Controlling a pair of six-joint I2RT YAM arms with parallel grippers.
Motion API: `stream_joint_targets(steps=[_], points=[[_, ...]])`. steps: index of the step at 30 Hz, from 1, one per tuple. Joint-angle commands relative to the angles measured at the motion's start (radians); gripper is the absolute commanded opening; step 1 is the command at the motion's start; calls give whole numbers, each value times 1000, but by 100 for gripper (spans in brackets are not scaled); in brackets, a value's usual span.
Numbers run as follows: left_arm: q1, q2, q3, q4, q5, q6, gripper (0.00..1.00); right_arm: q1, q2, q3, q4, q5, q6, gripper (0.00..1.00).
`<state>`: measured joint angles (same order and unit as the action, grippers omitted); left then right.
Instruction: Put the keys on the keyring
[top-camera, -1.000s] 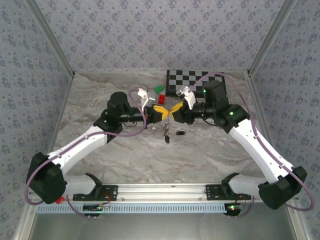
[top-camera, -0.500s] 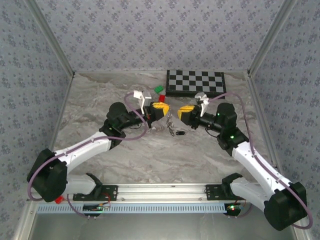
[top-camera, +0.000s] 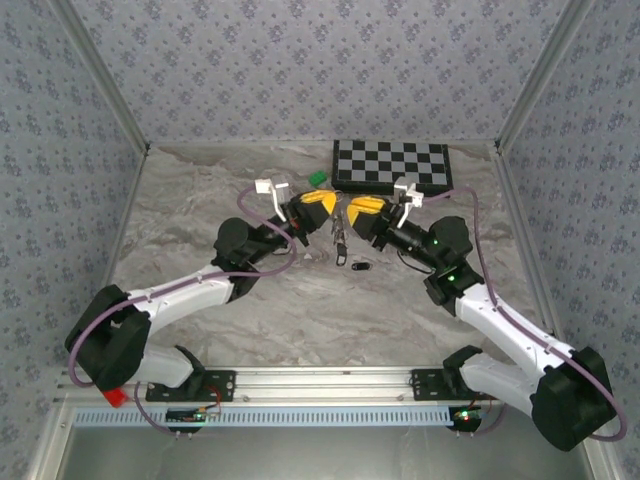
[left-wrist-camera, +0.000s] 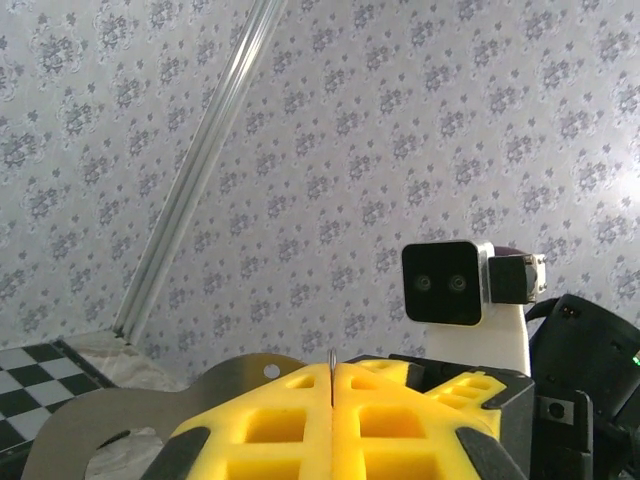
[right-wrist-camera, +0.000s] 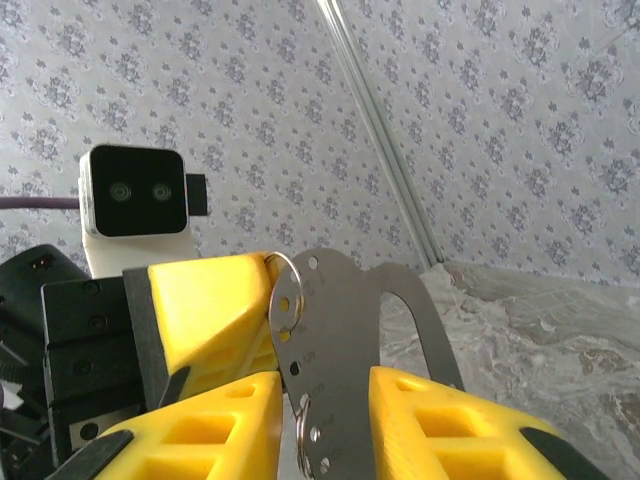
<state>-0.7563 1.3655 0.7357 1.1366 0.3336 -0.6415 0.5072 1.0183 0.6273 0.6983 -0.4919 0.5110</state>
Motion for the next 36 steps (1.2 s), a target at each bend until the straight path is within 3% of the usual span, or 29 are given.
stream_joint_targets(steps=[1,10,20,27,33,34,36], points=[[-13,-25,26,71,-33,-14,0,10,3,38,66,49,23,28],[-23,-22,26,72,-32,-10,0,11,78,72,182,-20,103,24],[-24,-19,36,68,-16,-10,0,22,119,98,198,-53,110,20],[-23,-19,32,72,-19,-9,0,25,133,108,191,-93,110,0],[-23,-22,30,63,-19,-1,0,18,125,101,153,-115,97,0],[-23,-25,29,54,-19,4,1,12,122,107,131,-126,88,0],[-19,-42,30,4,-16,18,13,-8,110,128,49,-148,62,0]])
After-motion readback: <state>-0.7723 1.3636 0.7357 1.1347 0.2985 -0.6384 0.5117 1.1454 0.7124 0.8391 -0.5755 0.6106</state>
